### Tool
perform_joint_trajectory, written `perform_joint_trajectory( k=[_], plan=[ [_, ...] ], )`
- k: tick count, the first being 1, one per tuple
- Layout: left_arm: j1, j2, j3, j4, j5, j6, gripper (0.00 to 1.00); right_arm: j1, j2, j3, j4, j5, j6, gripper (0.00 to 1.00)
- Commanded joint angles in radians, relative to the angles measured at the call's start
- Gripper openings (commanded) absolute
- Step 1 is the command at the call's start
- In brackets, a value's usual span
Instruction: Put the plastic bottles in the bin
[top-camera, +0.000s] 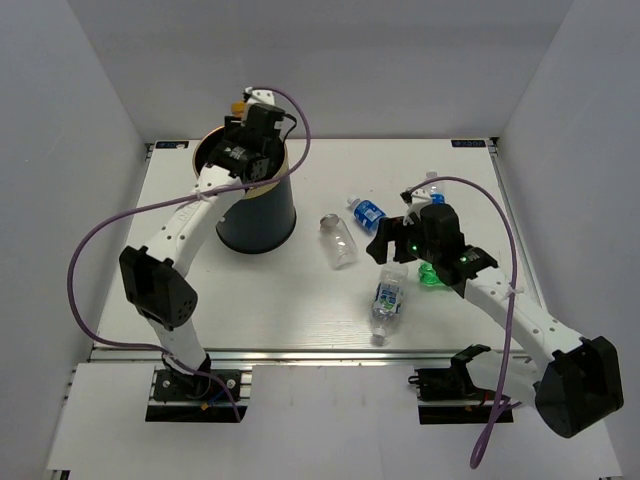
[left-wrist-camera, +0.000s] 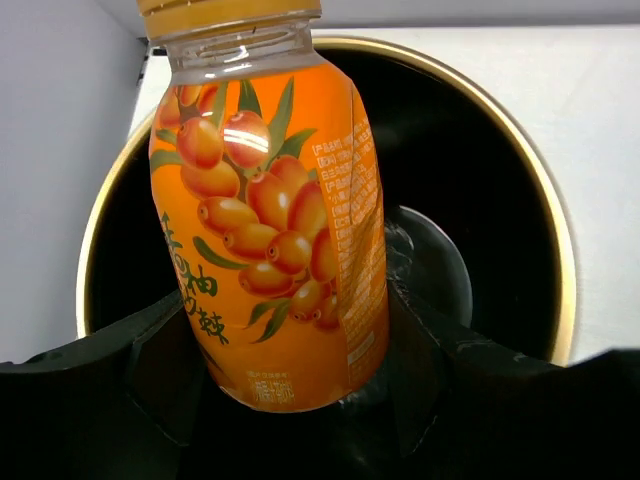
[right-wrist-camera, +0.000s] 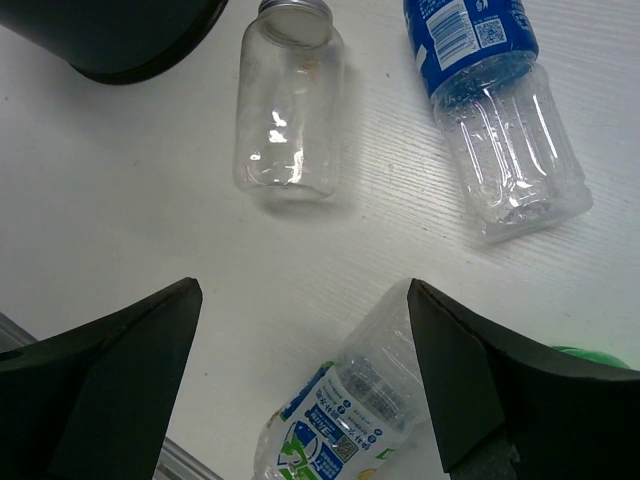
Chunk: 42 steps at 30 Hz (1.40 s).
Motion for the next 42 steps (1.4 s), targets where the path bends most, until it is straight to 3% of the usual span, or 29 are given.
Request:
perform_joint_trajectory(
  k=[1,3,4,7,9,11,16,18,19,22,25,30,37,40,41,42],
  plan=[
    [0.041,-0.033,0.021,0.053,0.056,0.002,0.48,0.025,-0.019,-0.002,-0.004,0.06,-0.019,0.9],
    [0.052,-0.033,0.011,0.053,0.079,0.002,0.64,0.03,-0.008,-0.002,0.002,0.058,-0.025,0.9],
    [0.052,-0.033,-0.018,0.062,0.088,0.002,0.82,0.031,-0.007,-0.011,0.014,0.055,-0.027,0.9],
    [0.061,-0.09,-0.07,0.084,0.137,0.022,0.9,0.042,0.009,-0.009,-0.013,0.101,-0.007,0.88],
    [0.061,-0.116,-0.09,0.096,0.165,0.022,0.96,0.051,0.015,-0.011,-0.028,0.107,0.01,0.76],
    [0.061,-0.151,-0.101,0.096,0.18,0.022,1.0,0.06,0.019,-0.026,-0.051,0.139,0.024,0.71],
    [0.032,-0.271,-0.146,0.109,0.242,0.022,1.0,0.109,0.03,-0.052,-0.139,0.337,0.1,0.73],
    [0.032,-0.304,-0.169,0.109,0.363,0.022,1.0,0.122,0.027,-0.055,-0.157,0.403,0.143,0.79],
    [0.021,-0.317,-0.169,0.098,0.404,0.022,1.0,0.125,0.03,-0.055,-0.182,0.411,0.156,0.9],
    [-0.002,-0.326,-0.169,0.06,0.603,0.031,1.0,0.143,0.03,-0.063,-0.203,0.402,0.205,0.9],
    [-0.034,-0.367,-0.215,0.06,0.699,0.042,1.0,0.169,0.03,-0.072,-0.229,0.42,0.232,0.9],
    [-0.074,-0.476,-0.454,0.189,0.739,0.042,1.0,0.203,0.124,-0.037,-0.268,0.434,0.3,0.9],
    [-0.117,-0.601,-0.753,0.348,0.688,0.042,1.0,0.283,0.309,-0.02,-0.321,0.534,0.446,0.9],
    [-0.128,-0.601,-0.753,0.337,0.707,0.042,1.0,0.318,0.317,-0.037,-0.311,0.566,0.495,0.67],
    [-0.128,-0.601,-0.768,0.349,0.719,0.042,1.0,0.333,0.302,-0.041,-0.308,0.571,0.505,0.31],
    [-0.138,-0.601,-0.778,0.359,0.737,0.042,1.0,0.336,0.276,-0.04,-0.312,0.581,0.512,0.16]
  ],
)
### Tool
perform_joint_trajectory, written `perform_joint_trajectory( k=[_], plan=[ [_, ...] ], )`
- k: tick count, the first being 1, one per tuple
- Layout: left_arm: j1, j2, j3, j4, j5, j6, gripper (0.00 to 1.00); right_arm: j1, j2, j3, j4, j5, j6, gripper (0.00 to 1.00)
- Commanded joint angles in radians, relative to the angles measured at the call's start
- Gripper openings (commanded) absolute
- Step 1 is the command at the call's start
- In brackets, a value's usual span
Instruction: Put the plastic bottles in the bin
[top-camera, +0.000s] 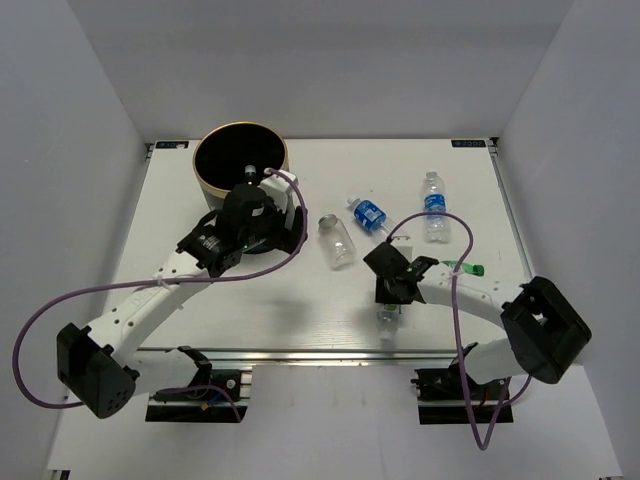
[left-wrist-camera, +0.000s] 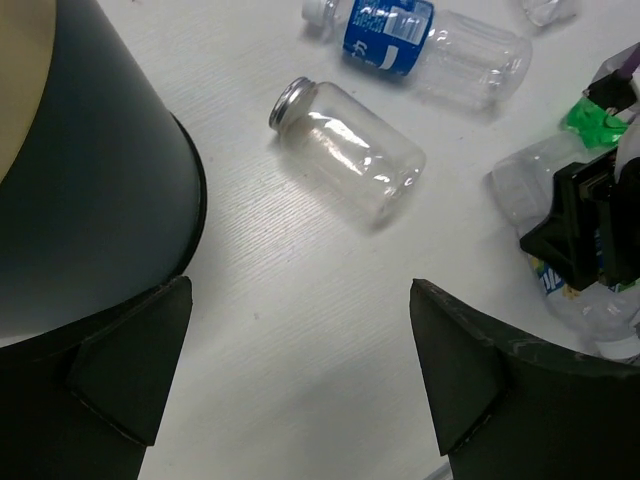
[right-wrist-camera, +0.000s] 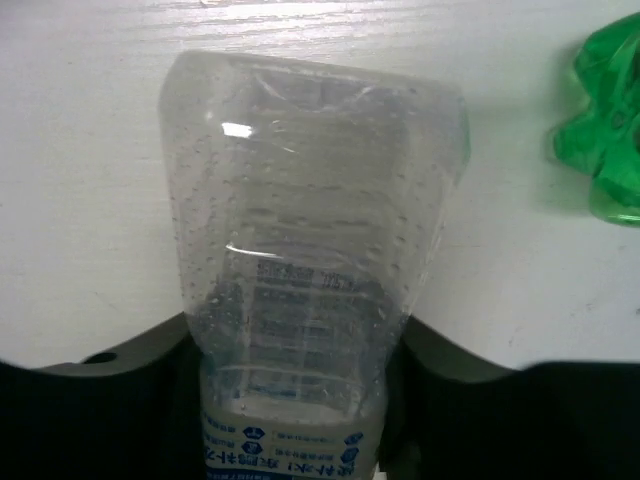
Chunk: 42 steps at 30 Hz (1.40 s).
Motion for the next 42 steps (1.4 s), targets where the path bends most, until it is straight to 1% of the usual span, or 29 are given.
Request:
perform_joint_trajectory(
  k=[1,2,5,7,9,10,11,12,13,14,15,16,18,19,21,22,25,26,27,31,32,33,34,35,37,39,40,41,42],
  plan=[
    [-0.015,-0.037,-0.022,0.077,0.052,0.006,1.0,0.028,-0.043,0.009,-0.031,0.069,0.076,0.05],
    [-0.015,-0.037,-0.023,0.077,0.063,0.006,1.0,0.033,-0.072,0.009,-0.029,0.068,0.072,0.0],
    [-0.026,-0.01,-0.023,0.065,0.115,0.015,1.0,0.041,-0.129,0.042,-0.037,0.057,0.034,0.0],
    [-0.026,-0.02,-0.038,0.056,0.135,0.015,0.99,0.047,-0.16,0.091,-0.009,0.041,-0.046,0.0],
    [-0.026,-0.109,-0.087,0.091,0.135,0.015,0.99,0.048,-0.176,0.198,0.009,0.035,-0.094,0.0],
    [-0.026,-0.156,-0.11,0.141,0.135,0.029,0.99,0.048,-0.169,0.255,0.064,0.02,-0.182,0.0],
    [-0.026,-0.21,-0.134,0.172,0.123,0.038,0.99,0.05,-0.164,0.284,0.089,0.017,-0.216,0.0],
    [-0.026,-0.323,-0.186,0.2,0.122,0.038,0.99,0.052,-0.157,0.341,0.113,0.017,-0.285,0.0],
    [-0.026,-0.382,-0.214,0.229,0.122,0.05,0.99,0.05,-0.149,0.37,0.191,0.014,-0.34,0.0],
    [-0.026,-0.439,-0.24,0.281,0.094,0.05,0.99,0.048,-0.109,0.398,0.212,0.023,-0.391,0.0],
    [-0.026,-0.494,-0.29,0.297,0.074,0.05,0.99,0.047,-0.097,0.483,0.295,0.022,-0.42,0.0],
    [-0.026,-0.59,-0.309,0.297,0.043,0.038,0.99,0.041,-0.082,0.513,0.316,0.017,-0.463,0.0],
    [-0.015,-0.672,-0.332,0.28,-0.043,0.024,0.99,0.047,-0.008,0.622,0.388,-0.006,-0.522,0.0],
    [-0.005,-0.741,-0.349,0.271,-0.118,-0.002,0.99,0.05,0.03,0.643,0.443,-0.023,-0.564,0.0],
    [-0.005,-0.79,-0.371,0.242,-0.186,-0.011,0.99,0.048,0.078,0.714,0.535,-0.086,-0.58,0.0],
    [-0.005,-0.807,-0.371,0.229,-0.254,-0.011,0.99,0.052,0.102,0.732,0.598,-0.103,-0.592,0.0],
    [-0.005,-0.818,-0.371,0.183,-0.35,-0.02,0.99,0.05,0.15,0.755,0.792,-0.216,-0.653,0.0],
    [-0.005,-0.818,-0.371,0.183,-0.362,-0.02,0.99,0.047,0.185,0.769,0.839,-0.233,-0.657,0.0],
    [-0.005,-0.818,-0.371,0.173,-0.362,-0.02,0.99,0.05,0.204,0.833,0.853,-0.264,-0.66,0.0],
    [-0.005,-0.818,-0.38,0.148,-0.353,-0.02,0.99,0.047,0.305,0.918,1.029,-0.386,-0.681,0.0],
    [-0.005,-0.818,-0.38,0.148,-0.362,-0.02,0.99,0.047,0.336,0.959,1.057,-0.393,-0.693,0.0],
    [-0.005,-0.818,-0.38,0.148,-0.376,-0.02,0.99,0.044,0.371,1.025,1.058,-0.45,-0.694,0.0],
    [-0.005,-0.818,-0.38,0.148,-0.376,-0.02,0.99,0.045,0.389,1.062,1.021,-0.463,-0.694,0.0],
    [-0.005,-0.827,-0.38,0.148,-0.387,-0.02,0.99,0.041,0.449,1.144,1.01,-0.494,-0.665,0.0],
    [0.005,-0.838,-0.38,0.148,-0.396,-0.02,1.0,0.038,0.488,1.256,1.006,-0.515,-0.648,0.0],
    [0.005,-0.849,-0.38,0.139,-0.408,-0.02,1.0,0.03,0.566,1.283,1.034,-0.537,-0.631,0.0],
    [0.005,-0.849,-0.38,0.139,-0.408,-0.02,1.0,0.035,0.58,1.301,1.093,-0.535,-0.623,0.0],
    [0.005,-0.849,-0.38,0.139,-0.408,-0.02,1.0,0.033,0.613,1.323,1.109,-0.54,-0.609,0.0],
    [0.005,-0.849,-0.38,0.139,-0.398,-0.02,1.0,0.029,0.653,1.337,1.123,-0.541,-0.556,0.0]
  ],
)
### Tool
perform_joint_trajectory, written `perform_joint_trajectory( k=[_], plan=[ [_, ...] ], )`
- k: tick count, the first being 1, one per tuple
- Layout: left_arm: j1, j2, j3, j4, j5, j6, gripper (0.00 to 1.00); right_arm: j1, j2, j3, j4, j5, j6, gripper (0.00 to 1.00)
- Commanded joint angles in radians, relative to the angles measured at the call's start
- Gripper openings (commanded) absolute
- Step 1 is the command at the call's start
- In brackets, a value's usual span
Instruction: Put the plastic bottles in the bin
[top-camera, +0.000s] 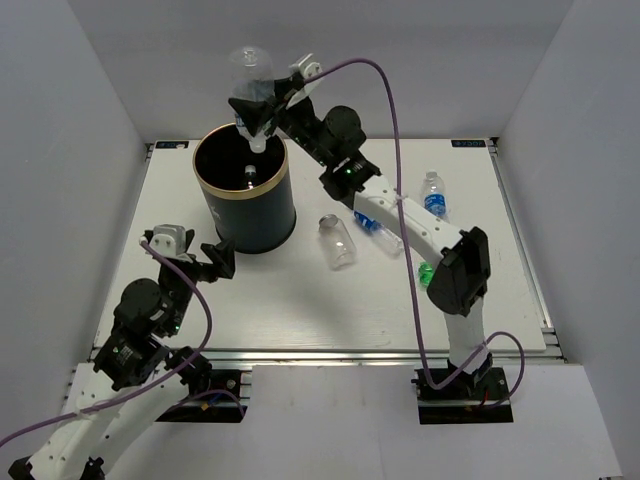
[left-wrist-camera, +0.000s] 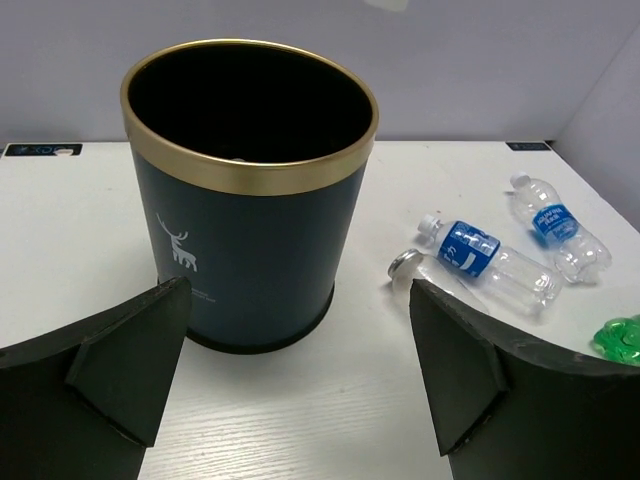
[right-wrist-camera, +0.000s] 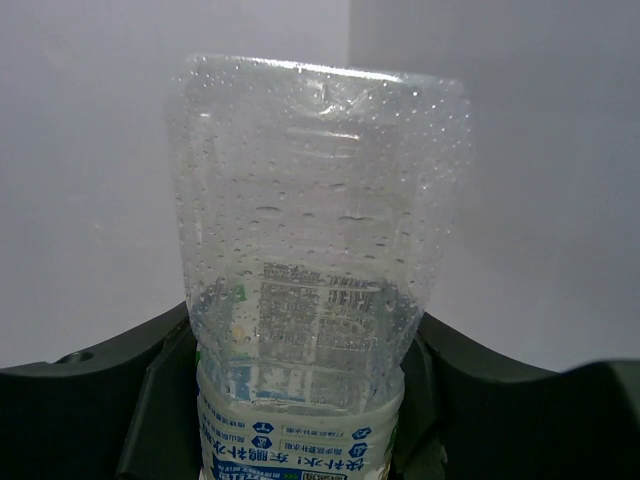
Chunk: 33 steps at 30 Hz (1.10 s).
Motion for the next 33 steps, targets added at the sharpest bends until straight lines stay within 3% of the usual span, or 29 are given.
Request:
perform_joint_trajectory(
  k=[1,2,6,9,11,12,14,18,21,22,23,26,28,30,32,33],
  plan=[
    [0.006,-0.004,-0.001,-0.014,-0.014,-0.007,1.0,-0.016,0.095,0.087,0.168,-0.057,0.088,0.02],
    [0.006,-0.004,-0.001,-0.023,-0.014,-0.007,1.0,-0.019,0.135,0.112,0.183,-0.062,0.105,0.04],
    [0.016,0.005,-0.001,-0.023,0.005,0.002,1.0,-0.03,0.291,0.258,0.176,-0.096,0.137,0.3],
    [0.016,0.028,-0.001,-0.023,0.014,0.002,1.0,-0.037,0.336,0.265,0.197,-0.096,0.136,0.35],
    [0.016,0.04,-0.001,-0.023,0.014,0.011,1.0,-0.048,0.341,0.249,0.207,-0.097,0.136,0.46],
    [0.016,0.04,-0.001,-0.023,0.023,0.011,1.0,-0.051,0.342,0.239,0.205,-0.096,0.139,0.54],
    [0.016,0.071,-0.001,-0.032,0.035,0.011,1.0,-0.065,0.338,0.236,0.187,-0.111,0.136,0.9],
    [0.016,0.118,-0.001,-0.023,0.086,0.03,1.0,-0.079,0.287,0.2,0.156,-0.119,0.117,0.9],
    [0.016,0.175,0.01,-0.023,0.172,0.03,1.0,-0.086,0.157,0.049,0.266,-0.142,0.105,0.9],
    [0.016,0.192,0.01,-0.001,0.228,0.03,1.0,-0.085,0.132,-0.068,0.273,-0.148,0.096,0.9],
    [0.016,0.212,0.019,0.0,0.257,0.03,1.0,-0.083,0.024,-0.102,0.276,-0.146,0.04,0.9],
    [0.016,0.336,0.075,0.035,0.353,0.013,0.97,-0.073,-0.182,-0.277,0.182,0.046,-0.036,0.9],
    [-0.015,0.483,0.149,0.035,0.373,-0.033,0.93,-0.083,-0.35,-0.336,-0.014,0.36,-0.055,0.9],
    [-0.026,0.592,0.201,0.035,0.402,-0.114,0.91,-0.085,-0.43,-0.388,-0.242,0.569,-0.038,0.9],
    [-0.039,0.748,0.289,0.035,0.402,-0.174,0.86,-0.095,-0.602,-0.561,-0.337,0.708,-0.009,0.89],
    [-0.058,0.793,0.315,0.035,0.402,-0.203,0.86,-0.099,-0.648,-0.625,-0.35,0.72,0.004,0.74]
  ],
)
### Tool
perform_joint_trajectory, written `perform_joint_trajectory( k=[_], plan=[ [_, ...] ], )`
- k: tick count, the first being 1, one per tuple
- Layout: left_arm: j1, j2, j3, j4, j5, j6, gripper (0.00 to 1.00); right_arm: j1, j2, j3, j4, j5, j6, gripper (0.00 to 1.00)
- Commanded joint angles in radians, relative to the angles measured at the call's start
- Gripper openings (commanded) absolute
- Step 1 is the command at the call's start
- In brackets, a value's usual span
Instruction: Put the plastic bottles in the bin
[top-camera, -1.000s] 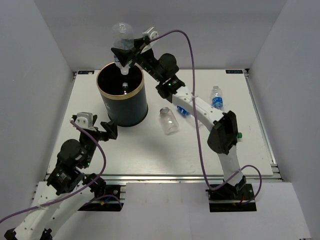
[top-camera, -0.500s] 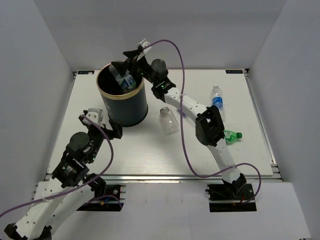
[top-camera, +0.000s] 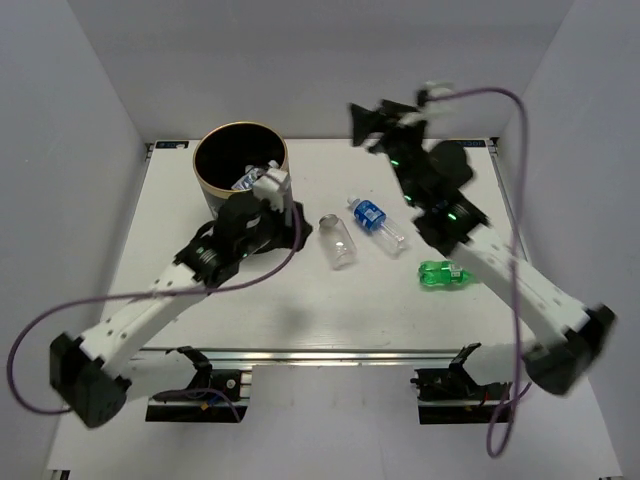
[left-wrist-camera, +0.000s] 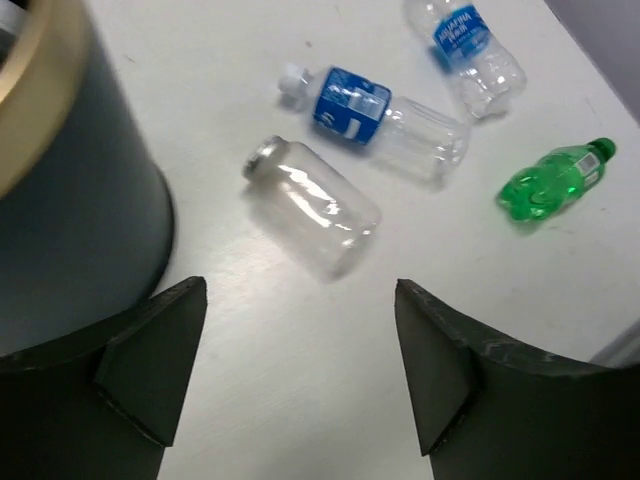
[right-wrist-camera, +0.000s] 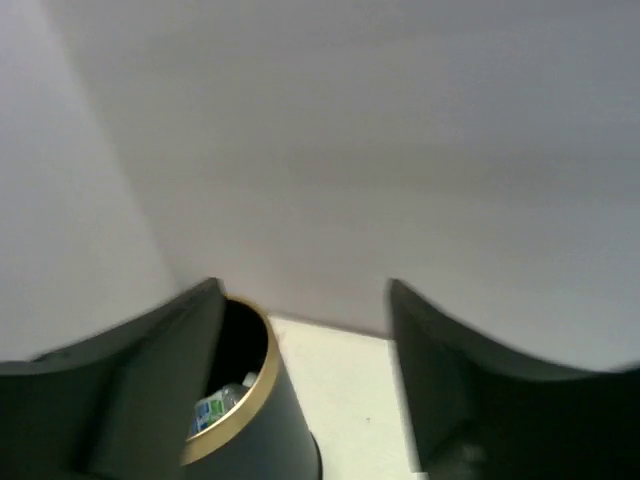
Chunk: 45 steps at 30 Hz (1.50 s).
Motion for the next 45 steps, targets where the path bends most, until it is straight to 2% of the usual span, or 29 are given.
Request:
perform_joint_trajectory(
  k=[1,2,3,4,5,6,7,9,11,12,13,14,16,17,20,26,36,39,42,45],
  plan=[
    [-0.042,0.162,0.132,0.014,0.044,-0.174,0.84,-0.014,-0.254,-0.248,-0.182,0.332,0.054,0.67],
    [-0.054,0.207,0.16,-0.006,0.031,-0.21,0.8,-0.015,-0.296,-0.363,-0.202,0.335,0.074,0.6],
    [-0.077,0.289,0.186,-0.021,0.007,-0.242,0.8,-0.014,-0.333,-0.406,-0.238,0.337,0.096,0.38],
    [-0.089,0.33,0.238,-0.043,-0.019,-0.314,0.8,-0.015,-0.428,-0.498,-0.254,0.377,0.161,0.23],
    [-0.103,0.368,0.263,-0.085,-0.045,-0.35,0.73,-0.017,-0.451,-0.576,-0.275,0.385,0.183,0.17],
    [-0.127,0.452,0.33,-0.116,-0.1,-0.383,0.71,-0.018,-0.491,-0.632,-0.286,0.394,0.25,0.18],
    [-0.143,0.498,0.368,-0.157,-0.129,-0.45,0.71,-0.021,-0.529,-0.652,-0.346,0.414,0.283,0.25],
    [-0.175,0.569,0.437,-0.199,-0.175,-0.482,0.73,-0.018,-0.579,-0.707,-0.393,0.415,0.35,0.47],
    [-0.213,0.667,0.491,-0.211,-0.22,-0.512,0.76,-0.017,-0.64,-0.746,-0.414,0.395,0.417,0.58],
    [-0.238,0.709,0.584,-0.245,-0.293,-0.512,0.77,-0.018,-0.683,-0.828,-0.409,0.392,0.421,0.69],
    [-0.247,0.802,0.647,-0.35,-0.364,-0.541,0.79,-0.021,-0.727,-0.85,-0.404,0.394,0.432,0.7],
    [-0.256,0.851,0.772,-0.406,-0.395,-0.561,0.79,-0.018,-0.77,-0.911,-0.406,0.404,0.437,0.71],
    [-0.27,0.951,0.913,-0.544,-0.445,-0.619,0.8,-0.018,-0.825,-0.941,-0.423,0.411,0.452,0.71],
    [-0.282,1.041,1.042,-0.666,-0.49,-0.638,0.8,-0.02,-0.856,-0.944,-0.429,0.411,0.458,0.71],
    [-0.293,1.131,1.198,-0.815,-0.53,-0.699,0.83,-0.018,-0.922,-0.942,-0.467,0.417,0.467,0.71],
    [-0.283,1.12,1.125,-0.793,-0.552,-0.733,0.83,-0.02,-1.024,-0.948,-0.51,0.474,0.492,0.74],
    [-0.272,1.123,1.081,-0.882,-0.585,-0.804,0.85,-0.02,-1.014,-0.953,-0.512,0.464,0.503,0.74],
    [-0.252,1.123,1.008,-0.815,-0.561,-0.804,0.87,-0.018,-1.027,-0.958,-0.513,0.458,0.501,0.74],
    [-0.232,1.134,1.008,-0.767,-0.55,-0.781,0.87,-0.018,-1.039,-0.956,-0.519,0.455,0.493,0.74],
    [-0.22,1.161,1.008,-0.744,-0.522,-0.77,0.91,-0.018,-1.042,-0.955,-0.521,0.443,0.495,0.74]
  ],
)
